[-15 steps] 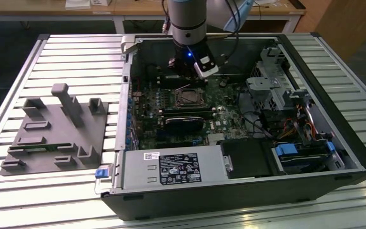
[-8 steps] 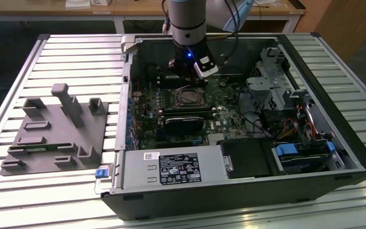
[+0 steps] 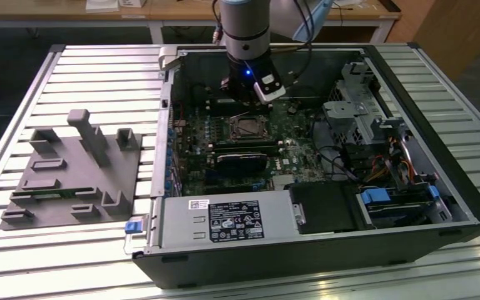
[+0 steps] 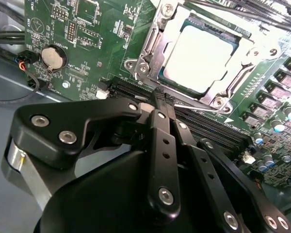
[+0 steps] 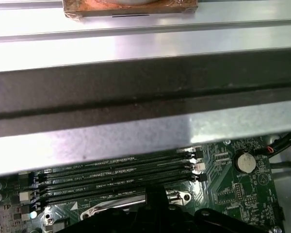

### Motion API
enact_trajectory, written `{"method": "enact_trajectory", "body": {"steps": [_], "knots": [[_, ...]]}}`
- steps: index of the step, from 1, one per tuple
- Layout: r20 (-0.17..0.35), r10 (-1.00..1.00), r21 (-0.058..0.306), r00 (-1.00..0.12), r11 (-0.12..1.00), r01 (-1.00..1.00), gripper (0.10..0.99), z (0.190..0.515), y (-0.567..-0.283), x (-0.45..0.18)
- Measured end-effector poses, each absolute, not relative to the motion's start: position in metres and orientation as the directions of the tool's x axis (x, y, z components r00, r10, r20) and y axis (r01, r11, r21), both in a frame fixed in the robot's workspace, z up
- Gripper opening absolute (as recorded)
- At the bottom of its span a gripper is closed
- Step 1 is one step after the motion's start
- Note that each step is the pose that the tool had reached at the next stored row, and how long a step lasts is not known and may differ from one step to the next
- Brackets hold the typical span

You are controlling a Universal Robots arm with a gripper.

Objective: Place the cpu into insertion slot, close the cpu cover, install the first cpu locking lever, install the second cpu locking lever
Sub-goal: 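Install the first cpu locking lever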

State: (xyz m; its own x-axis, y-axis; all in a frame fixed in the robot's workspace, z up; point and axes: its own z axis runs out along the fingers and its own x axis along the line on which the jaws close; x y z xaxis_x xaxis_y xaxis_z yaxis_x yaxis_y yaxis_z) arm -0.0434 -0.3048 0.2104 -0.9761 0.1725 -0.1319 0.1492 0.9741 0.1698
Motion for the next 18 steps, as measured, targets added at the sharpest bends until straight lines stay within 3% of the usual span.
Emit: {"method": "enact_trajectory", "body": {"steps": [9, 18], "knots": [[-0.137, 0.173, 0.177, -0.975, 0.973, 0.148, 0.106, 0.2083, -0.3027, -0.0453], [-0.180, 0.188, 0.179, -0.965, 0.971, 0.156, 0.106, 0.2049, -0.3018, -0.0526]]}}
